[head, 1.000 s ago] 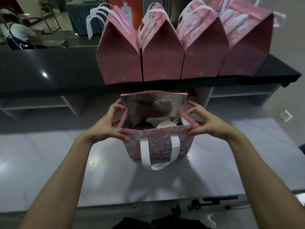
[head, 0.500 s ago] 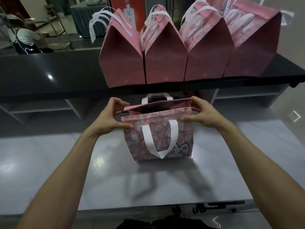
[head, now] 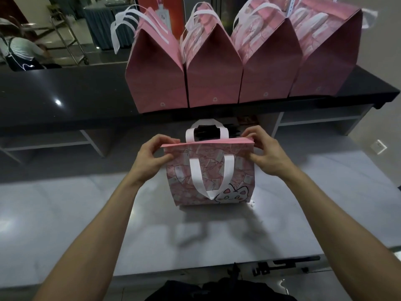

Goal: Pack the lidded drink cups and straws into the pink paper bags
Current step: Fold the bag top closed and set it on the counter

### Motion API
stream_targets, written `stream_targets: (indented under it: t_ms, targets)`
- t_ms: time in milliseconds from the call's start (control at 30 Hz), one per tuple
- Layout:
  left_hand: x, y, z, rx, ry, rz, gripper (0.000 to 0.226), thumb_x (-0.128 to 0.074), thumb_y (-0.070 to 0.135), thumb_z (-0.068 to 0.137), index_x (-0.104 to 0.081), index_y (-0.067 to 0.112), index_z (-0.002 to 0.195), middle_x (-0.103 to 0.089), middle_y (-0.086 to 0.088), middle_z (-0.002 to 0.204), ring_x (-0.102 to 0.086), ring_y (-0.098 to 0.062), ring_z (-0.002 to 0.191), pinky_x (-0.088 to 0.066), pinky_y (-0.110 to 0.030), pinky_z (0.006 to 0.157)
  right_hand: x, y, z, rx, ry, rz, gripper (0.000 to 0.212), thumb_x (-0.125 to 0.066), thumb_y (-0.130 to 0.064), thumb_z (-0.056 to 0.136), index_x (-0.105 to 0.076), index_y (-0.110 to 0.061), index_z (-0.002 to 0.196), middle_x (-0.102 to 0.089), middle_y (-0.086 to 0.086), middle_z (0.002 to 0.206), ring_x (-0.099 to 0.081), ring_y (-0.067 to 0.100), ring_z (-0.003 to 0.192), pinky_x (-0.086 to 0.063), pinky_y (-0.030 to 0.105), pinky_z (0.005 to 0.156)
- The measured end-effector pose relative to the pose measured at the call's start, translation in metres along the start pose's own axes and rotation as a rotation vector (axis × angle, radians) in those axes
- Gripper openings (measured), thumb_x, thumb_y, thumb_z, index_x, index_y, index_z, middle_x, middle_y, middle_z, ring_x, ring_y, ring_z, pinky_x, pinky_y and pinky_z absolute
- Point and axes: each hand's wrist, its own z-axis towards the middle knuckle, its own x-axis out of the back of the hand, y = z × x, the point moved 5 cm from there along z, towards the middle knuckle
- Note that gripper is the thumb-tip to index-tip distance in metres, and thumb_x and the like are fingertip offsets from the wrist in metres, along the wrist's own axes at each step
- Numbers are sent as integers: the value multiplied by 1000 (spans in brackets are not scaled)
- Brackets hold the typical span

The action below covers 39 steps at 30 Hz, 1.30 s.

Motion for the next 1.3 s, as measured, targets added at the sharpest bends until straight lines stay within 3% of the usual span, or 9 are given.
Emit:
stream_targets:
  t_ms: [167,333,533,633,733,867,1000,1133,1300]
  targets:
    - [-8,-1,1,25,35,-168,32,-78,13,94,-54,19,115,-77,-1,131,-67,-22,131,-62,-52,100,-3,-4,-1,16,34,-89,56,-75,-10,98,-39,-48,120,-65,3,133,-66,28,126,-64,53,96]
    - [-8,-4,5,3,46,-92,21,-77,4,97,-58,14,98,-78,3,129,-70,-19,128,-63,-51,102,-1,-5,-1,50,38,-176,46,-75,-4,96,-50,-37,114,-62,-4,129,-61,25,125,-60,55,101]
    - [10,6,5,-56,-10,173,45,-92,56,78,-69,22,97,-77,18,129,-69,-6,124,-55,-36,106,4,-11,0,98,42,-180,39,-78,-59,90,-57,-33,111,-66,-10,118,-62,17,116,-53,36,96]
    - [7,14,8,-93,10,299,32,-90,48,84,-69,32,102,-76,25,120,-68,1,117,-55,-32,101,7,-14,7,95,39,-245,37,-80,-46,94,-55,-34,118,-68,-9,116,-65,16,108,-56,36,91]
    - [2,19,12,-110,-29,393,39,-91,31,87,-72,43,119,-72,23,113,-66,-1,115,-57,-32,99,8,-16,11,132,-14,-357,39,-78,-38,97,-61,-31,131,-66,-13,119,-63,14,107,-58,37,92]
    - [0,22,17,-118,-33,487,28,-91,30,87,-78,47,104,-68,21,103,-62,-6,106,-58,-40,93,10,-23,14,266,-12,-535,25,-71,-36,100,-74,-19,119,-60,-13,109,-57,12,99,-56,36,86]
    - [-4,22,19,-149,38,503,14,-90,29,88,-83,31,99,-68,16,94,-65,-13,97,-61,-49,89,7,-25,16,317,-35,-609,22,-65,-31,103,-77,-14,112,-67,-5,104,-58,16,98,-53,40,90]
    - [-5,25,17,-233,81,620,18,-87,32,91,-82,18,101,-68,6,93,-61,-19,91,-57,-50,84,10,-20,15,344,-36,-629,21,-64,-30,103,-76,-13,106,-68,-5,100,-57,16,99,-48,41,96]
    - [-9,27,11,-199,91,551,29,-88,45,86,-77,22,100,-66,7,97,-62,-13,91,-59,-40,82,16,-12,13,326,-3,-647,21,-65,-29,103,-77,-13,107,-68,-2,97,-59,20,94,-52,45,92]
